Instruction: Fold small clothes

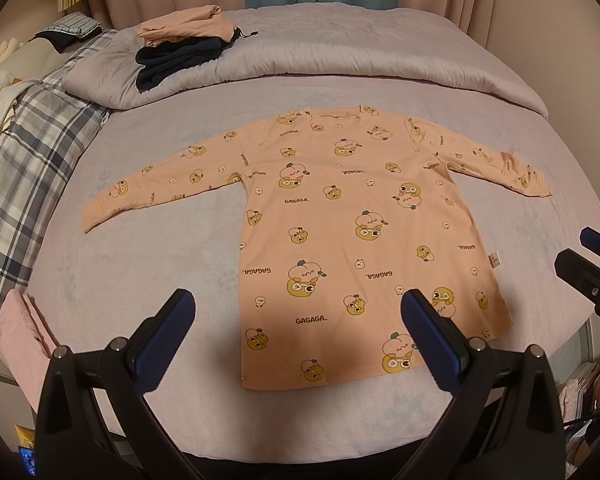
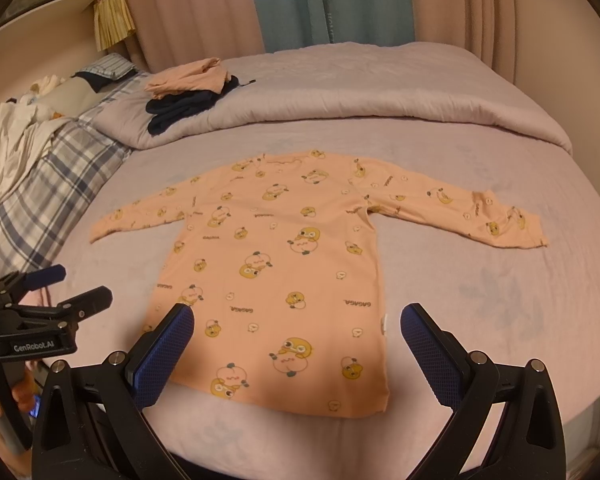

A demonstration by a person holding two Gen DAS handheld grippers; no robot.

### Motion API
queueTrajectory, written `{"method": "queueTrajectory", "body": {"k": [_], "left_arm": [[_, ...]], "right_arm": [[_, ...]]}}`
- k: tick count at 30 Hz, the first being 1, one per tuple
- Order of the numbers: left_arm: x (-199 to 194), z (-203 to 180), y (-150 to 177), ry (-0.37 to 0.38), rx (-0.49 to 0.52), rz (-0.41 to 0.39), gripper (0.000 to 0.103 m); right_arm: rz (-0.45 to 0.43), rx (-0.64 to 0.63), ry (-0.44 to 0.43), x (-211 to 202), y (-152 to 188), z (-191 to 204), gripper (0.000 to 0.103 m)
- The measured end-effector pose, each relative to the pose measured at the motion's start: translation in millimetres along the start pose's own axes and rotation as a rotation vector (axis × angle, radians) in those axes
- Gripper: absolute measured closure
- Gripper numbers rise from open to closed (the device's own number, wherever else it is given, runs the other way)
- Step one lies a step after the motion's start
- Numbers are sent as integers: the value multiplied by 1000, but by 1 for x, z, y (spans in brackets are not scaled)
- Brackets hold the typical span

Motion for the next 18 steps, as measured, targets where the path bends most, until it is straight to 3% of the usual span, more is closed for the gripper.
{"method": "queueTrajectory", "body": {"k": [11,16,18], "left_arm": [[9,-2,1,22,-20,4,0],[28,3,0,81,-92,40,0],[42,4,1,111,-123,77,0]], "right_arm": [[-9,9,-22,6,2,-4,1],[-21,121,-277,22,13,-28,1],[-22,183,-284,33,20,-45,1]]}}
Point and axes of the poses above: each gripper's, at about its wrist camera, not at the fingertips, and x roughly the way its jaws point, z to its left, y to its underside, the point moved 2 cm from there along x, roughly the way its jaws point, and after that the axes turned 6 degrees about -x, right-handed, at the moved point
